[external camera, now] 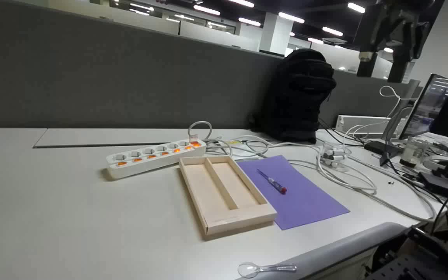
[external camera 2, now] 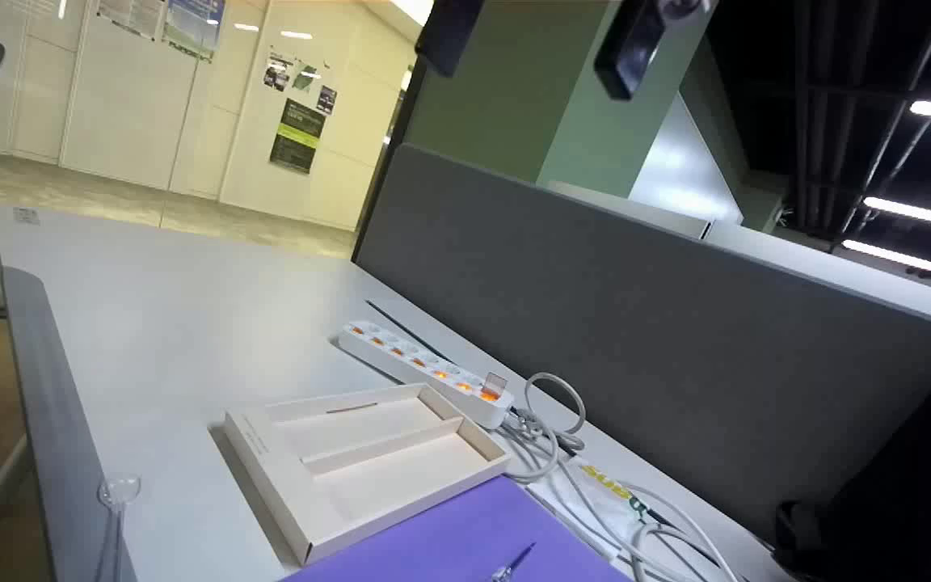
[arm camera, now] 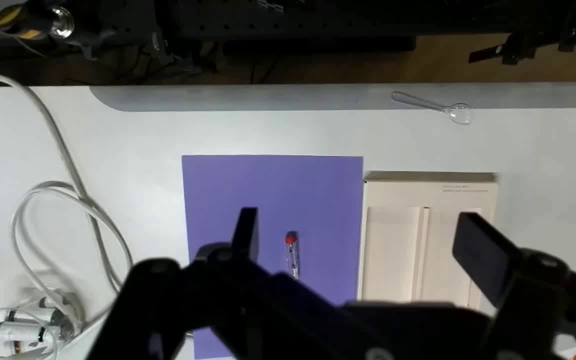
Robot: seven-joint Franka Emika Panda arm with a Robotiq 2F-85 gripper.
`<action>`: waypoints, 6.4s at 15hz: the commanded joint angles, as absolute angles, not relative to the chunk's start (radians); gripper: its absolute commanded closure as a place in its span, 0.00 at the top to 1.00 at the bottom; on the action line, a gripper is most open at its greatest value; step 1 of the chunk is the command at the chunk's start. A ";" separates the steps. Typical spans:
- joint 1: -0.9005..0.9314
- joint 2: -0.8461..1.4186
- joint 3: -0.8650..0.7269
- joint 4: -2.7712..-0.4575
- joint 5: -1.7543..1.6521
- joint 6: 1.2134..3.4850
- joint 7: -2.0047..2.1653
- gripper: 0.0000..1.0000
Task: Take the screwdriver from the purple mat and put it on the tray
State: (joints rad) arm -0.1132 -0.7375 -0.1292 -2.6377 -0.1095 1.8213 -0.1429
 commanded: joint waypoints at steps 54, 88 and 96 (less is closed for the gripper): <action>-0.125 0.204 -0.122 -2.453 -0.097 2.712 -0.179 1.00; -0.316 0.504 0.086 -2.316 0.012 2.781 -0.387 0.04; -0.259 0.357 0.208 -2.342 0.052 2.636 -0.489 0.04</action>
